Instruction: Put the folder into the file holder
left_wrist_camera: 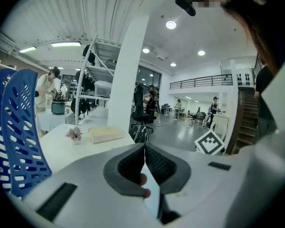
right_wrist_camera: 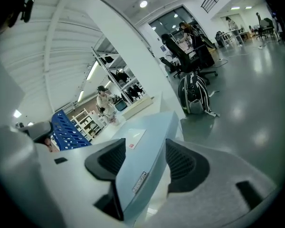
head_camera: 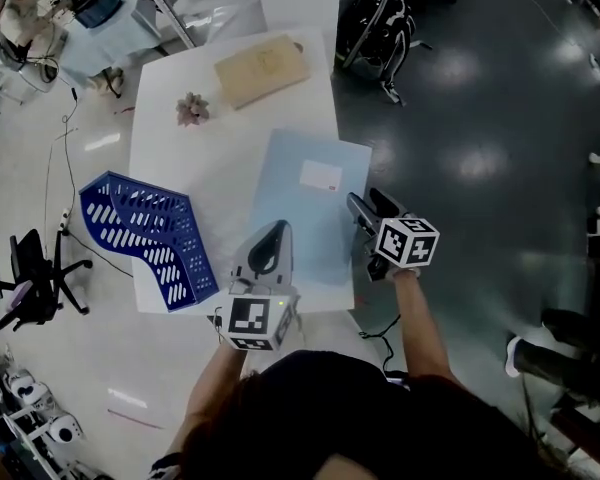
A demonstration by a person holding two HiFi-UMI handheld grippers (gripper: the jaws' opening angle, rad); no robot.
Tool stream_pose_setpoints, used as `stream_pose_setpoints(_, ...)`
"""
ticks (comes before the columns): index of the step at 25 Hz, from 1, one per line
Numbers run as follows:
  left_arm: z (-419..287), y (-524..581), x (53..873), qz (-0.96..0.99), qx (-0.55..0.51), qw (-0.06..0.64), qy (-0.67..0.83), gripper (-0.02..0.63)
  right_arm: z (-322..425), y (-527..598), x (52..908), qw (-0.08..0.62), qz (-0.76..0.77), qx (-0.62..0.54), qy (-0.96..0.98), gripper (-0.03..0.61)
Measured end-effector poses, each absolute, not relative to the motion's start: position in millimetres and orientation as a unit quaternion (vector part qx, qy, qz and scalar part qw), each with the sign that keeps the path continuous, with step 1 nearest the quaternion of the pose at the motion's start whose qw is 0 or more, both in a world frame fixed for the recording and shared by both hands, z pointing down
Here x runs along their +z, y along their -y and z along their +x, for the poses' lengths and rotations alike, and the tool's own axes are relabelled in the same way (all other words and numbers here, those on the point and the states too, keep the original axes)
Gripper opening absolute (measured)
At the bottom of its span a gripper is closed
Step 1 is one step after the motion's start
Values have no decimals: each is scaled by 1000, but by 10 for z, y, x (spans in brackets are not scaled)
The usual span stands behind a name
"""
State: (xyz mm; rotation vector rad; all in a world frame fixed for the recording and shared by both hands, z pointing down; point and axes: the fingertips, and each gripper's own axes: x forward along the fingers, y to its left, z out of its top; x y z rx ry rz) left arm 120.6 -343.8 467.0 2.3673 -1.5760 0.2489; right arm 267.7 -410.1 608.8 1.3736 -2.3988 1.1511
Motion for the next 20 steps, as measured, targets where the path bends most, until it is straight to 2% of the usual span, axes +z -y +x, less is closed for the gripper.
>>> stream_pose_setpoints(13,1349,3375,4863,819,113,163,539,6,2664,4129,6378,6,411,481,775,284)
stream_pose_setpoints(20,1395,3385,4911,818,124,175,533,6,2608,4170,6489,-34,393,526,753,288)
